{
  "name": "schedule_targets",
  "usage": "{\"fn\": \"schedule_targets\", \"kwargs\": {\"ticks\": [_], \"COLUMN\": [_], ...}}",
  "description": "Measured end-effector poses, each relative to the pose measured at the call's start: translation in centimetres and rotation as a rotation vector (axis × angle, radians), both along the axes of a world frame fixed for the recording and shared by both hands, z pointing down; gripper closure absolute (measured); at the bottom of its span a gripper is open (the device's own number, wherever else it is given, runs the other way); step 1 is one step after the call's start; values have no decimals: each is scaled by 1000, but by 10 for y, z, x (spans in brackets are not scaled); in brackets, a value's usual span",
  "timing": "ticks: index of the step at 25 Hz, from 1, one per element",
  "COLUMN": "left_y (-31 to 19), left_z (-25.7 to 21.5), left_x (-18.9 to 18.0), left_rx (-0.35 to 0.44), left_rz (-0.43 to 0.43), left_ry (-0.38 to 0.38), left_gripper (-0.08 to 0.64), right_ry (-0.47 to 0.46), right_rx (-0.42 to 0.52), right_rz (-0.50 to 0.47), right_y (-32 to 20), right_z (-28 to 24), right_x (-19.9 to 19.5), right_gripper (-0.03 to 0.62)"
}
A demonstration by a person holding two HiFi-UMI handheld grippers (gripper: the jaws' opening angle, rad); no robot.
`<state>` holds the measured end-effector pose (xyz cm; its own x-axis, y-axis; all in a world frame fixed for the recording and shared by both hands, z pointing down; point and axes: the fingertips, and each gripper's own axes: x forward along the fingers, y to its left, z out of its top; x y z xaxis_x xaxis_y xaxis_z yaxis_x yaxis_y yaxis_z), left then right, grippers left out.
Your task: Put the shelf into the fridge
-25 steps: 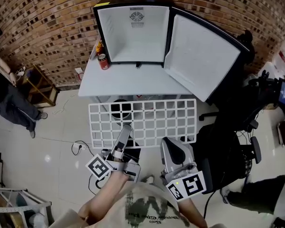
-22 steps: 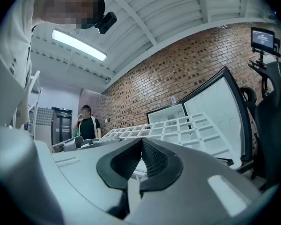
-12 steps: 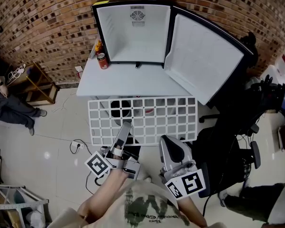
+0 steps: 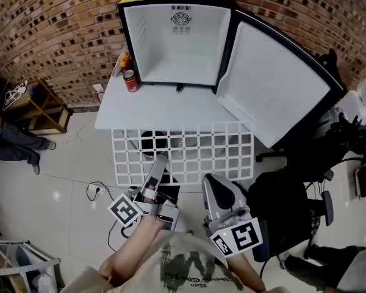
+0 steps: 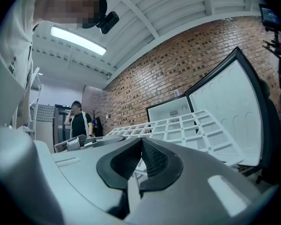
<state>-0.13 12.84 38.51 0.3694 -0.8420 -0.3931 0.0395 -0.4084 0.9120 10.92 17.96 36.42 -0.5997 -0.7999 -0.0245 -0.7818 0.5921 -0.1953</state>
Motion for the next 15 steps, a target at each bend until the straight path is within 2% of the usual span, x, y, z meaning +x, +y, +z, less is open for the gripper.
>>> {"fn": "schedule_targets", "kwargs": {"ticks": [15], "left_y": [-144], "left_z": [3], "left_x": [-42], "left_rx": [-38], "left_rz": [54], "left_ry": [4], "left_gripper": [535], "right_ry": [54], "right_rx": [-43], "right_rz": [43], "right_y": [-144], "right_z": [3], "right_x": [-52], "right_gripper": [592]}}
